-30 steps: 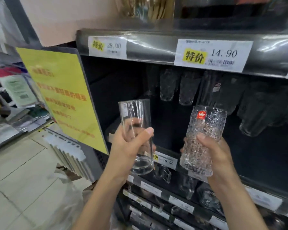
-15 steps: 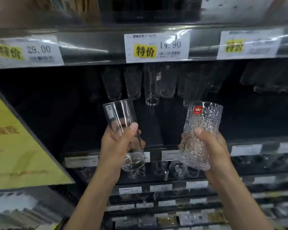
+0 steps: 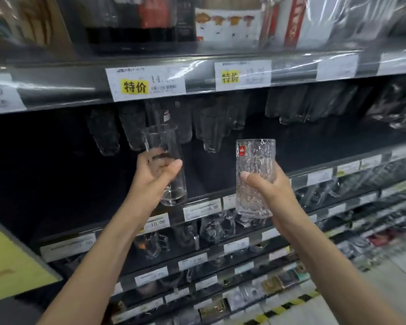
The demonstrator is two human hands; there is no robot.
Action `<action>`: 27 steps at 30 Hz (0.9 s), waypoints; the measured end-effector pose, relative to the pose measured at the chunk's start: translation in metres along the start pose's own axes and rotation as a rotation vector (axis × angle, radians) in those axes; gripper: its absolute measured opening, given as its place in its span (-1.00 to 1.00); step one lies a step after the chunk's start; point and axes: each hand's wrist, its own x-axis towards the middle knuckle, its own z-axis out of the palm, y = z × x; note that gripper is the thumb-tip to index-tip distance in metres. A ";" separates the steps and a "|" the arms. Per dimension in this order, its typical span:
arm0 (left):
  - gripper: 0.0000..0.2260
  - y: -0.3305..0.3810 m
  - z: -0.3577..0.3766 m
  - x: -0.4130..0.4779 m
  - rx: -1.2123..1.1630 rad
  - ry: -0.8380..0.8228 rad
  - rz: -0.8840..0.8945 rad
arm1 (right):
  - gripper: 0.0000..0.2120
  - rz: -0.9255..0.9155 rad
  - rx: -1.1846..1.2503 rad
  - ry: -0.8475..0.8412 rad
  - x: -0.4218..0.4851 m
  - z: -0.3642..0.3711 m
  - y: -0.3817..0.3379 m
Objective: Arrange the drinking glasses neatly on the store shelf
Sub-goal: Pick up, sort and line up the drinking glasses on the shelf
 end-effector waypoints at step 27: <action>-0.45 -0.054 0.006 0.070 0.235 0.205 -0.068 | -0.25 -0.049 -0.169 -0.286 0.115 0.045 0.022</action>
